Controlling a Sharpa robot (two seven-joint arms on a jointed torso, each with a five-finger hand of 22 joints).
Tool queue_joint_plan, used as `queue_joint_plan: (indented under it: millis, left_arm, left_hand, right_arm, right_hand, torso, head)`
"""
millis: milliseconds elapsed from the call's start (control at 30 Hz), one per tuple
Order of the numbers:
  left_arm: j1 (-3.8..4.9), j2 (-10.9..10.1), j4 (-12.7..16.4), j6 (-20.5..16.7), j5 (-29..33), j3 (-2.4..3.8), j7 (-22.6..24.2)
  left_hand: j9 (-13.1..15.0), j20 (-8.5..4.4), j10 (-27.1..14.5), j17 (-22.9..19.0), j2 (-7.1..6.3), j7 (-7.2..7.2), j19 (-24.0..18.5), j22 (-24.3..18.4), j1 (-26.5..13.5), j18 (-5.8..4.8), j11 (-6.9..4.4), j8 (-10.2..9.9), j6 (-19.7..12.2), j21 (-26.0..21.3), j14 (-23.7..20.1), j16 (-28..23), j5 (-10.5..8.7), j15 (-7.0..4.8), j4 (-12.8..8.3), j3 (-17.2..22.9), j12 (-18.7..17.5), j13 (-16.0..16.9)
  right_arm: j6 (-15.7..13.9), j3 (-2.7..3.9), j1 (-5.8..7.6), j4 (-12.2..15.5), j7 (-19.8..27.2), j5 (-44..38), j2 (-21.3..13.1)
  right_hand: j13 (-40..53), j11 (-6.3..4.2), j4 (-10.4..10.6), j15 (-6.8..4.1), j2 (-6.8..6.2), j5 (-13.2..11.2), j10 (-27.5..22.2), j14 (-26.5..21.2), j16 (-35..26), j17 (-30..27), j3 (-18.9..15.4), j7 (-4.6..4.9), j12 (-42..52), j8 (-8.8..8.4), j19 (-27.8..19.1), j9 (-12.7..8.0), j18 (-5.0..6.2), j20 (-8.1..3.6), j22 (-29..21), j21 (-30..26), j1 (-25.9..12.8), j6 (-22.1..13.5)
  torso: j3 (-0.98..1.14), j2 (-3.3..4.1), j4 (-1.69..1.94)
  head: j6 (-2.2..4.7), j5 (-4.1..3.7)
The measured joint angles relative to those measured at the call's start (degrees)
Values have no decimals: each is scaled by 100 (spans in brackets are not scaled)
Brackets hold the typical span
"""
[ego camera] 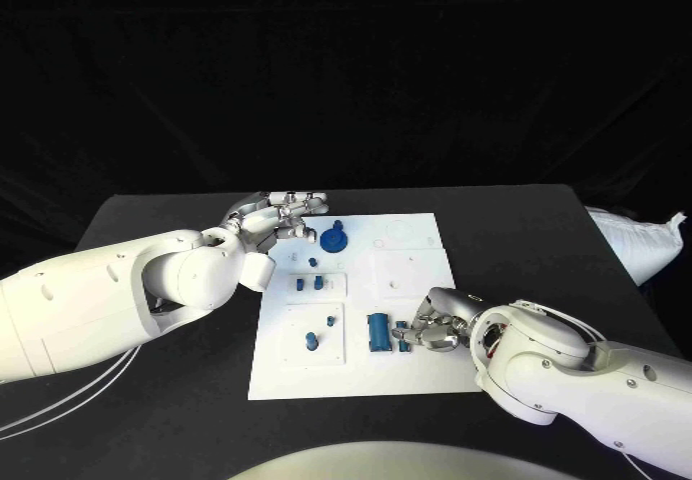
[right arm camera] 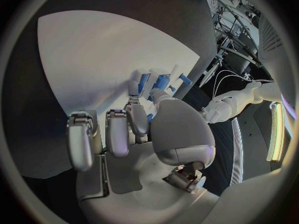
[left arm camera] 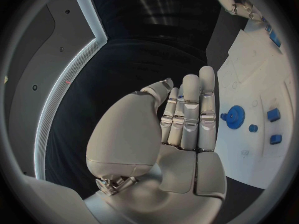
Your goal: Assemble the parts on the task board
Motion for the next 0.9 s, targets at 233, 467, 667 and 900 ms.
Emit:
queue_joint_plan:
  millis: [233,467,667,900]
  left_arm:
    - [0,-1,-2,5,-2,0,-8]
    - [0,-2,-10,9,-3,0,-12]
    - [-1,8,-38,10,-4,0,-12]
    - [-6,63,-165,-14,-4,-2,5]
  left_hand:
    - [0,0,0,0,0,0,0,0,0,0,0,0,0,0,0,0,0,0,0,0,0,0]
    - [0,0,0,0,0,0,0,0,0,0,0,0,0,0,1,0,0,1,0,0,0,1]
    - [0,0,-21,-13,0,0,0,0,0,0,21,0,0,0,1,0,0,1,0,0,0,1]
    - [0,16,-61,-151,-34,21,-321,-54,-34,0,20,50,-22,-210,-462,-191,0,44,-17,-17,73,-5]
  right_arm:
    - [-3,0,-4,66,-1,-96,-70]
    - [-46,4,-7,92,0,-191,-198]
    - [-421,10,20,27,160,-32,-318]
    - [-1259,21,236,-529,1137,1531,-353]
  right_hand:
    - [0,0,10,-20,65,-336,0,-21,0,-1,-318,-12,11,22,0,44,1,0,0,0,-169,12]
    - [0,0,-14,-20,88,-369,0,-21,0,-1,-388,-12,-2,21,0,51,1,0,2,0,-192,12]
    - [-241,117,-156,50,-47,-26,-228,1,-201,-13,-523,209,-987,-261,3,-30,0,10,4,-190,451,-508]
    - [-1780,291,-476,243,24,62,-1193,-129,-1411,-1479,-416,444,-3521,-455,-666,-115,315,214,-100,-1158,1530,-900]
  torso:
    - [0,0,-1]
    - [2,-3,-1]
    - [1,-17,-5]
    - [-17,-85,-20]
  head:
    - [-3,8]
    - [4,8]
    - [43,-19]
    - [108,-64]
